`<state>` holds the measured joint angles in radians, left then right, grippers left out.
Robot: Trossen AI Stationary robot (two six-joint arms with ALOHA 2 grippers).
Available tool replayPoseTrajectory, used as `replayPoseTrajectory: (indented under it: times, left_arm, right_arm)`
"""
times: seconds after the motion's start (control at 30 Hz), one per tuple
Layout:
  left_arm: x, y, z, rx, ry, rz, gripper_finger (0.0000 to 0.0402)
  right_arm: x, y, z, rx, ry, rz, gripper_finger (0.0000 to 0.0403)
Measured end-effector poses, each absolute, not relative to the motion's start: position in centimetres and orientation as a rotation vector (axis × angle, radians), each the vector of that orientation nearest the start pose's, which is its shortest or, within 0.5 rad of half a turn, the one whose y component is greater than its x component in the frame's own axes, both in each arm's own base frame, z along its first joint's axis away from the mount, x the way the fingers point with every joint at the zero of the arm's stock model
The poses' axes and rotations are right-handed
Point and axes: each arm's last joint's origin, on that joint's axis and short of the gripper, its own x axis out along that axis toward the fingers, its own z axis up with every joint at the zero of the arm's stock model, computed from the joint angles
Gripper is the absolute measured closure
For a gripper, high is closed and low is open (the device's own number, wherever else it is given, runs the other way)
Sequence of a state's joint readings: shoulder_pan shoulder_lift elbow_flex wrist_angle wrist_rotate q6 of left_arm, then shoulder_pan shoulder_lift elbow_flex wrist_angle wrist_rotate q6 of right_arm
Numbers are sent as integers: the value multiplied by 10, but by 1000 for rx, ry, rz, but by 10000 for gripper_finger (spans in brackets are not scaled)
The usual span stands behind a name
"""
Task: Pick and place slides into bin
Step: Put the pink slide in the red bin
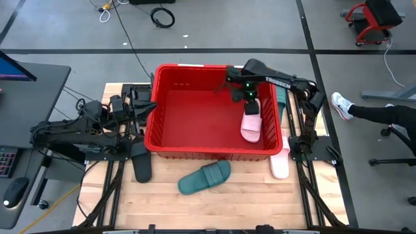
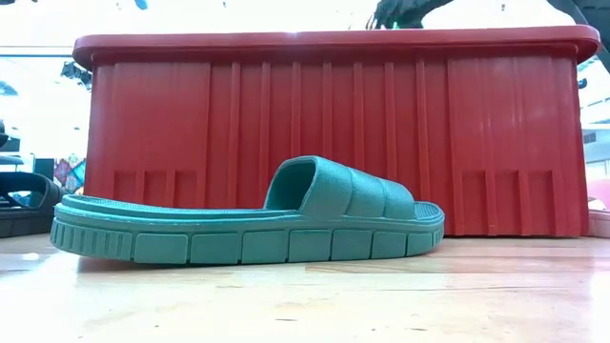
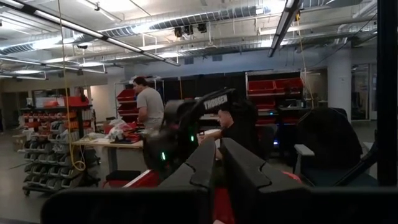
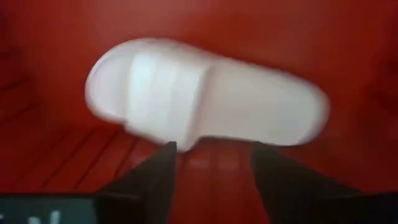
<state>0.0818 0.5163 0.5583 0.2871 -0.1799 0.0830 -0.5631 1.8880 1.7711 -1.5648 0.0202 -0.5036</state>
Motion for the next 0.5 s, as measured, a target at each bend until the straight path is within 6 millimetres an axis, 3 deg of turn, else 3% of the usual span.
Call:
replayPoseTrajectory:
  times: [0.23, 0.5]
  left_arm:
    - [123, 15, 335, 46, -323, 270, 347]
    - [123, 16, 336, 43, -325, 294, 327]
  right_arm:
    - [269, -151, 369, -29, 1434, -141, 150]
    - [204, -81, 437, 72, 1139, -289, 152]
